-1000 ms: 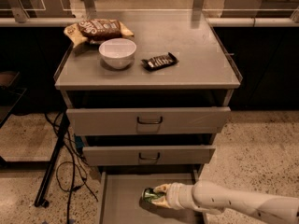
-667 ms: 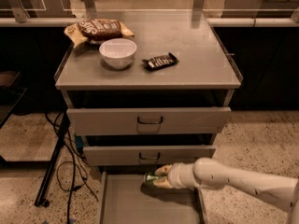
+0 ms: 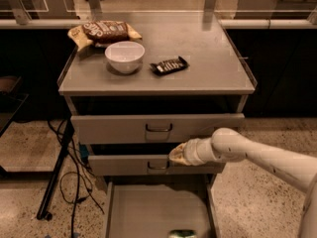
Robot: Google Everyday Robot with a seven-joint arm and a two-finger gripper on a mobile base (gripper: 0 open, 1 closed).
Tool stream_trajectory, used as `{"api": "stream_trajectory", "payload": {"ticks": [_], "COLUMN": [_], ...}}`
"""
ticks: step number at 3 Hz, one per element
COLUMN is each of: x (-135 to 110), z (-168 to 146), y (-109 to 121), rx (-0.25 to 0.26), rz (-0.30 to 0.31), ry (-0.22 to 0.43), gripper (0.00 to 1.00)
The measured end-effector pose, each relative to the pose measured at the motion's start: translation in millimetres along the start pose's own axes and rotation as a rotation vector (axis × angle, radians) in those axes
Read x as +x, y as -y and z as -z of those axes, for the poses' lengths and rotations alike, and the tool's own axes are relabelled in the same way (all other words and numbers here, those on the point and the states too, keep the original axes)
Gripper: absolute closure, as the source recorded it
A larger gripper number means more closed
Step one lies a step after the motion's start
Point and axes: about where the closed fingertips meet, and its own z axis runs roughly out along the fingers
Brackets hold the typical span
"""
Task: Pick green can from bottom drawer and place on counter
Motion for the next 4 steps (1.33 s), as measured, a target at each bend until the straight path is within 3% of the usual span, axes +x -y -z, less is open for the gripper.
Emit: {"api": "stream_trajectory", "payload": {"ticks": [1, 2, 3, 4], "x": [-4.1, -4.1, -4.1, -4.2], "z": [7.7, 7.7, 7.6, 7.6], "y": [4.1, 4.1, 4.1, 4.1], "rx": [0.002, 0.002, 0.002, 0.002], "rz": [0.01, 0.01, 0.01, 0.01], "ry": [-0.002, -0.002, -0.002, -0.002], "gripper": [1.0, 0.82, 0.59, 0.28]}}
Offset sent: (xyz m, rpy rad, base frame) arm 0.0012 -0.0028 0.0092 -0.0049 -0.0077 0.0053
